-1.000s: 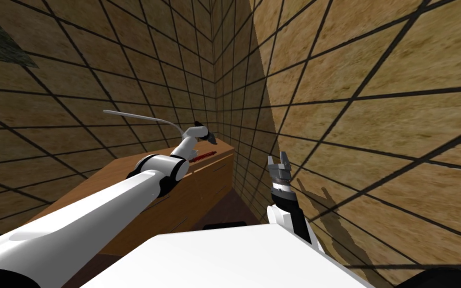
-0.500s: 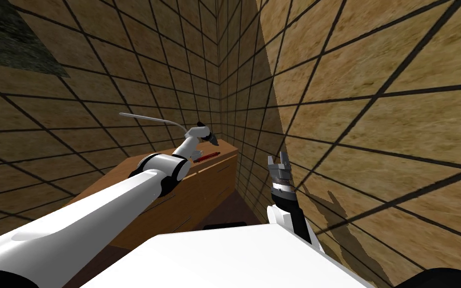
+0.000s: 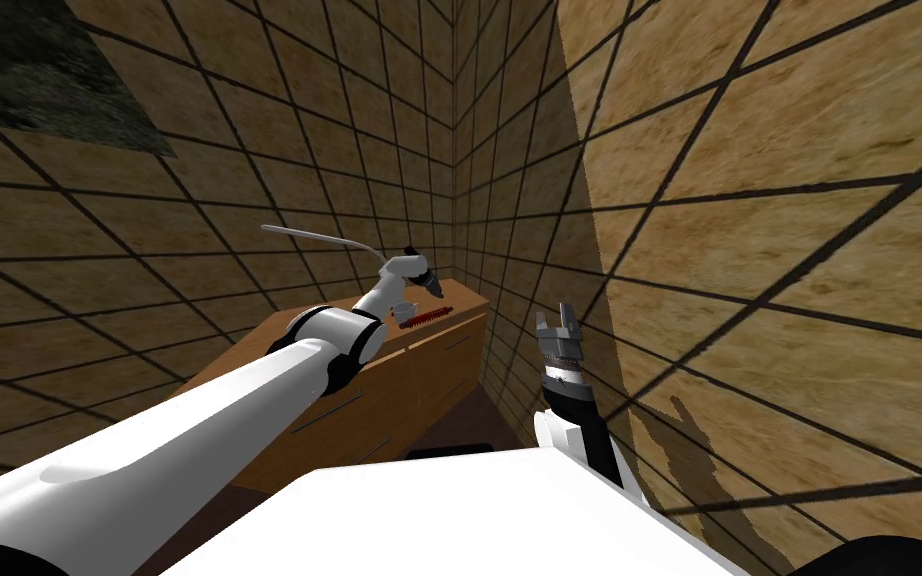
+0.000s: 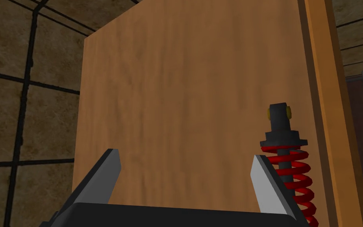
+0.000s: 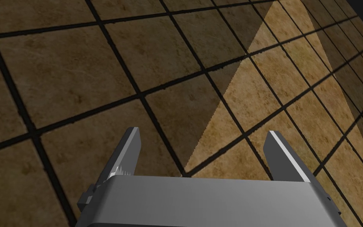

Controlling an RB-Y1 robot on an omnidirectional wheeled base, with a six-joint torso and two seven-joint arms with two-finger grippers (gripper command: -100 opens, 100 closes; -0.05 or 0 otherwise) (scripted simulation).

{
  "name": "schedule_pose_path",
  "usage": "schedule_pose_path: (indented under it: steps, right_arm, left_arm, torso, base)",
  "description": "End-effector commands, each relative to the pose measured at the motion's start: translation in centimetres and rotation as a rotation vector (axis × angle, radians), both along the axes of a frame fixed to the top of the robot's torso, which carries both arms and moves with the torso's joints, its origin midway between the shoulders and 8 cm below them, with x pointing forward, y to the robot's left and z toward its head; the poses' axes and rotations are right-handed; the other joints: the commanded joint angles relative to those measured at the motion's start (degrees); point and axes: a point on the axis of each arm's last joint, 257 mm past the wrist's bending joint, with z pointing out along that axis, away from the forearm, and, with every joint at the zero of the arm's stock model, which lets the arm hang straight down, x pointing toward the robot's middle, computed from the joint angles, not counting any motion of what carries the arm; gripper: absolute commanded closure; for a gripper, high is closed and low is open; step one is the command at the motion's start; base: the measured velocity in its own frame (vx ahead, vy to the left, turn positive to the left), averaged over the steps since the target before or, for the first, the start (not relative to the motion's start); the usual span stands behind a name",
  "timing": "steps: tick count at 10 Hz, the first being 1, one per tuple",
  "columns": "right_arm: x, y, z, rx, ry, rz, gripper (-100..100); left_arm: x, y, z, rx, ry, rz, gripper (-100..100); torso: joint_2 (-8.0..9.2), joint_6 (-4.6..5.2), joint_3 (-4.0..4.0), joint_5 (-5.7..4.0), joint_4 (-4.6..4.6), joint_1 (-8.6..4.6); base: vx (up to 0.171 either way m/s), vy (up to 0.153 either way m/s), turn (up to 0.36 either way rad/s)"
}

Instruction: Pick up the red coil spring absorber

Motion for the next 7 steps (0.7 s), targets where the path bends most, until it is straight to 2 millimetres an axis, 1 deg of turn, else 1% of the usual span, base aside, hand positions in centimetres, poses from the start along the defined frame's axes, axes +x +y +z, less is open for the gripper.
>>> schedule_pose_path:
  steps: [1, 3, 5, 7]
  right_arm:
    - [0.0, 0.0, 0.0, 0.0, 0.0, 0.0, 0]
    - [0.0, 0.0, 0.0, 0.0, 0.0, 0.0, 0]
    - [0.0, 0.0, 0.0, 0.0, 0.0, 0.0, 0]
    - [0.0, 0.0, 0.0, 0.0, 0.0, 0.0, 0]
  left_arm:
    - [-1.1, -0.9, -1.1, -0.002, 0.062, -0.007, -100]
    - [-2.2, -1.9, -2.1, -0.004, 0.12, -0.015, -100]
    - [-3.2, -2.5, -2.8, -0.007, 0.17, -0.019, -100]
    - [-4.3, -2.1, -3.8, -0.009, 0.233, -0.013, -100]
  torso:
    - [0.0, 0.0, 0.0, 0.0, 0.0, 0.0]
    - [0.03, 0.0, 0.02, 0.01, 0.01, 0.05]
    - [0.15, 0.02, 0.09, -0.02, 0.04, -0.09]
    - [0.29, 0.04, 0.17, -0.05, 0.07, -0.2]
  base:
    - [0.051, 0.074, 0.174]
    - [0.041, 0.057, 0.108]
    - [0.008, 0.024, 0.056]
    - [-0.023, -0.004, 0.004]
